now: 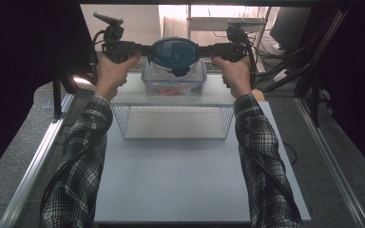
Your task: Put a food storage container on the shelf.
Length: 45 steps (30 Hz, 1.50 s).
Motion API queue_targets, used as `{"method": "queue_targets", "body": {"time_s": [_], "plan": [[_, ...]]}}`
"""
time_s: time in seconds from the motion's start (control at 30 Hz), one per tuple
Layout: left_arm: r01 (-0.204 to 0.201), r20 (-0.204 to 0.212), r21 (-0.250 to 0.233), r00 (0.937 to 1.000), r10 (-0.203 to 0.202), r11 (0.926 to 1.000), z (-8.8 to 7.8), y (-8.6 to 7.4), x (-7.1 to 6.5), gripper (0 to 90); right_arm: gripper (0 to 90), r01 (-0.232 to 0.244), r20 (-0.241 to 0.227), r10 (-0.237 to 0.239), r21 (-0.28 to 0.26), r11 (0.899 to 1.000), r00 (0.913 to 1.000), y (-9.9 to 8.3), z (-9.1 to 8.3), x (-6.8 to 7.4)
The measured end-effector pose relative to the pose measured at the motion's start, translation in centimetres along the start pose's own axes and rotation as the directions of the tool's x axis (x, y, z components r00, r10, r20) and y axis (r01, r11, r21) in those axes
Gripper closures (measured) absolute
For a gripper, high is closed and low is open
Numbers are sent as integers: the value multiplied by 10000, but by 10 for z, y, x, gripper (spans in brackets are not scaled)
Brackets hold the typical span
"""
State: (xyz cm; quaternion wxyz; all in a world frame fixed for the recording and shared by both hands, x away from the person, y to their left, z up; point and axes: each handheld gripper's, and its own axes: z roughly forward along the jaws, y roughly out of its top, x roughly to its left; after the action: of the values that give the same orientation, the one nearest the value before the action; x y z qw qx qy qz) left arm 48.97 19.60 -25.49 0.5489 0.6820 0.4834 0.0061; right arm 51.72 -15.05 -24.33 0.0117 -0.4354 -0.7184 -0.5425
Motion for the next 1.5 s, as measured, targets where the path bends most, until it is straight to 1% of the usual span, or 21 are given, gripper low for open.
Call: {"method": "queue_targets", "body": {"time_s": [0.1, 0.2, 0.27, 0.3, 0.33, 0.37, 0.5, 0.53, 0.57, 0.6, 0.63, 0.67, 0.7, 0.77, 0.8, 0.9, 1.0, 1.1, 1.2, 1.4, 1.5], "plan": [[-221, -291, -82, 9993, 218, 9997, -1, 0, -3, 512, 536, 86, 36, -86, -20, 10000, 10000, -1, 0, 1], [-462, -317, -289, 9985, 452, 9985, -7, -2, -7, 444, 500, 256, -119, -256, -80, 9996, 9996, -4, -7, 3], [-817, -327, -518, 9962, 801, 9953, -11, -4, -10, 421, 480, 342, -191, -344, -112, 9994, 9992, -6, -9, 4], [-1007, -303, -615, 9946, 990, 9930, -14, -6, -12, 365, 429, 595, -304, -603, -257, 9979, 9977, -11, -14, 6], [-1446, -272, -688, 9893, 1431, 9871, -18, -11, -17, 333, 405, 742, -366, -753, -303, 9968, 9965, -14, -17, 7], [-1446, -272, -688, 9893, 1431, 9871, -18, -11, -17, 303, 380, 860, -456, -876, -351, 9957, 9951, -18, -20, 7], [-2291, -629, -717, 9724, 2248, 9708, -23, -25, -25, 224, 318, 1285, -613, -1310, -429, 9908, 9895, -30, -27, 10], [-2429, -760, -714, 9684, 2375, 9674, -25, -30, -26, 161, 282, 1501, -574, -1525, -440, 9877, 9866, -40, -32, 12], [-2549, -746, -697, 9654, 2498, 9644, -26, -34, -27, 161, 282, 1501, -574, -1525, -440, 9877, 9866, -40, -32, 12], [-2757, -894, -597, 9587, 2699, 9594, -28, -45, -29, 125, 246, 1721, -488, -1737, -356, 9844, 9836, -52, -35, 15], [-2757, -894, -597, 9587, 2699, 9594, -28, -45, -29, 98, 246, 1721, -488, -1737, -356, 9844, 9836, -52, -35, 15], [-3148, -1033, -393, 9453, 3095, 9484, -28, -56, -33, 89, 226, 1965, -378, -1974, -262, 9802, 9796, -64, -38, 18], [-3148, -1033, -393, 9453, 3095, 9484, -28, -56, -33, 86, 226, 1965, -378, -1974, -262, 9802, 9796, -64, -38, 18], [-3383, -1034, -287, 9369, 3338, 9406, -28, -66, -35, 76, 205, 2185, -328, -2190, -181, 9757, 9752, -75, -40, 19], [-3424, -910, -296, 9365, 3386, 9391, -29, -71, -36, 68, 192, 2304, -324, -2307, -122, 9730, 9725, -85, -41, 21], [-3514, -701, -294, 9346, 3487, 9358, -29, -83, -38, 57, 180, 2402, -337, -2405, -112, 9706, 9701, -93, -41, 22], [-3603, -396, -274, 9324, 3591, 9324, -28, -100, -41, 45, 153, 2799, -145, -2798, 12, 9600, 9599, -107, -40, 24], [-3650, -170, -259, 9310, 3646, 9307, -27, -110, -42, 42, 142, 2876, -221, -2874, 70, 9577, 9575, -114, -40, 25], [-3756, 89, -60, 9267, 3757, 9267, -22, -129, -44, 40, 119, 3217, -220, -3214, 153, 9467, 9467, -128, -40, 28], [-3983, 104, 197, 9173, 3981, 9171, -19, -146, -48, 39, 98, 3345, -224, -3340, 213, 9422, 9423, -143, -41, 30], [-3926, 313, 139, 9194, 3920, 9196, -18, -159, -48, 37, 80, 3385, -219, -3381, 214, 9407, 9409, -154, -42, 30]]}}
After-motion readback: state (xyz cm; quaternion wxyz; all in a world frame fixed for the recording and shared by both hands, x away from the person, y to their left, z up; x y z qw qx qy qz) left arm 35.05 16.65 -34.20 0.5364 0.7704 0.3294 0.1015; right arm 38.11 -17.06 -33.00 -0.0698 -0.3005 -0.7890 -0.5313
